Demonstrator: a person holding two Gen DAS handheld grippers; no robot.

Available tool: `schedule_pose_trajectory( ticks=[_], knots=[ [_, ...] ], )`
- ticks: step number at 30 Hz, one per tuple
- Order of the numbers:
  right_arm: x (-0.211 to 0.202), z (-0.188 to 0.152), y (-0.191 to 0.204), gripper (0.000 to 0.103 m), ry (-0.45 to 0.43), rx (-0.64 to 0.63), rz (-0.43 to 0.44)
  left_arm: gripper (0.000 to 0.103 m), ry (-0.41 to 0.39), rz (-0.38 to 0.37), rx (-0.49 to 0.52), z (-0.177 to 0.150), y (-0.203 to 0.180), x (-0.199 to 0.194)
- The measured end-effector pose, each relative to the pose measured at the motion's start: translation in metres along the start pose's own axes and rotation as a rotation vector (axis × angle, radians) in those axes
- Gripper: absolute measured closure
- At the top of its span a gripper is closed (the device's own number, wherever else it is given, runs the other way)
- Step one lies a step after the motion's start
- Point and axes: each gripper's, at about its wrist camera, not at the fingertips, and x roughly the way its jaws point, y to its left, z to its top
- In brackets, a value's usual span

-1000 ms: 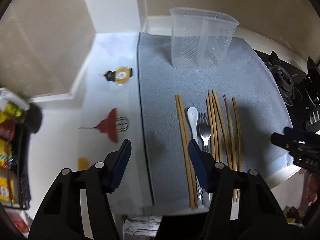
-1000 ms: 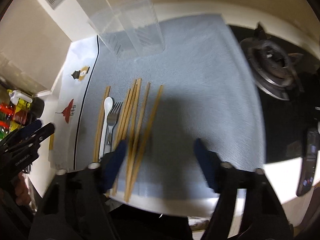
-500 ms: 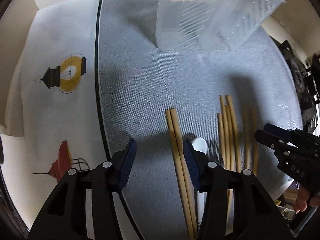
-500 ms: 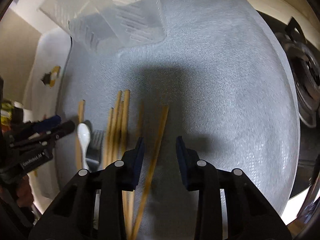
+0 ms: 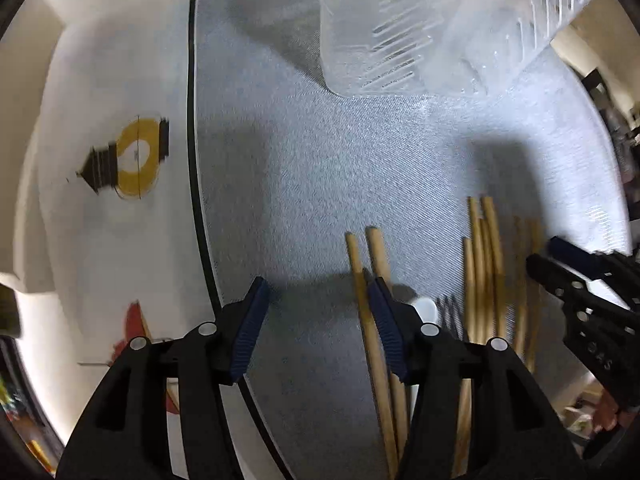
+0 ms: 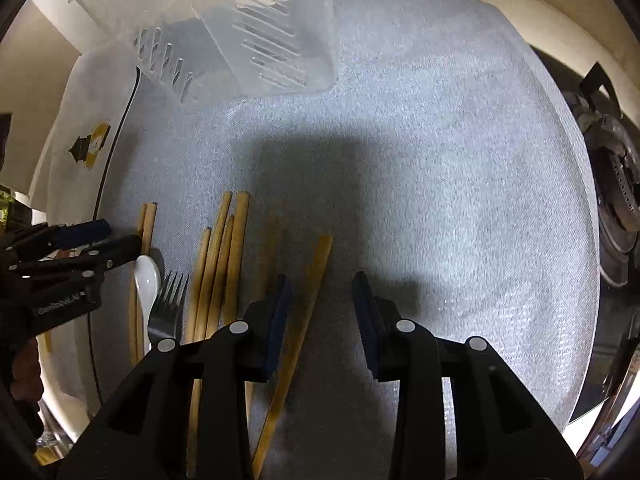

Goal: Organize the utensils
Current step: 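Lower the left tool and close it on one wooden chopstick while the right tool grasps another, then lift the chopsticks into the clear holder and open the left tool while the right tool releases its chopstick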

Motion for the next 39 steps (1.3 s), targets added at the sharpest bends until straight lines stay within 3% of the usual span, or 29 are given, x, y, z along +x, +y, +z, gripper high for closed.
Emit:
schedule_pose_trajectory(
  ticks=[3,4,6,8,9,10,14,17,26,28,34,39],
  knots=[
    [0.0,0.002,-0.002,0.071,-0.008,-0.003,-0.023,0.049,0.006,-0.009,0.002,0.006,-0.01,0.001],
    [0.001,0.002,0.0,0.077,-0.01,0.004,-0.021,0.051,0.005,-0.007,0.007,0.007,-0.013,0.002],
    [0.002,0.002,0.001,0.083,-0.012,-0.009,-0.053,0.066,-0.011,-0.006,0.013,0.005,-0.014,0.001],
    [0.001,-0.001,0.004,0.083,-0.011,-0.03,-0.066,0.095,-0.011,-0.017,0.024,0.008,-0.011,-0.004],
    [0.002,0.001,0.008,0.083,-0.013,-0.045,-0.071,0.095,-0.004,-0.028,0.028,0.008,-0.015,-0.004],
    [0.003,0.002,0.011,0.091,-0.018,-0.057,-0.067,0.096,-0.001,-0.033,0.032,0.008,-0.017,-0.004],
    [0.008,0.009,0.017,0.096,-0.009,-0.034,-0.011,0.098,0.002,-0.121,0.017,0.011,-0.017,-0.018],
    [-0.005,0.01,0.008,0.096,-0.02,0.032,0.032,0.098,-0.075,-0.176,0.007,0.009,-0.011,-0.047],
    [-0.086,0.004,0.014,0.096,-0.252,0.028,0.057,0.098,-0.296,-0.302,0.046,0.004,0.024,-0.13],
    [-0.104,0.004,0.018,0.096,-0.305,0.021,0.05,0.099,-0.335,-0.318,0.056,0.002,0.054,-0.154],
    [-0.146,-0.006,0.019,0.096,-0.401,0.012,0.063,0.099,-0.469,-0.334,0.109,-0.003,0.065,-0.206],
    [-0.162,-0.006,0.027,0.096,-0.456,-0.039,0.046,0.099,-0.535,-0.315,0.109,-0.009,0.069,-0.221]
  ],
)
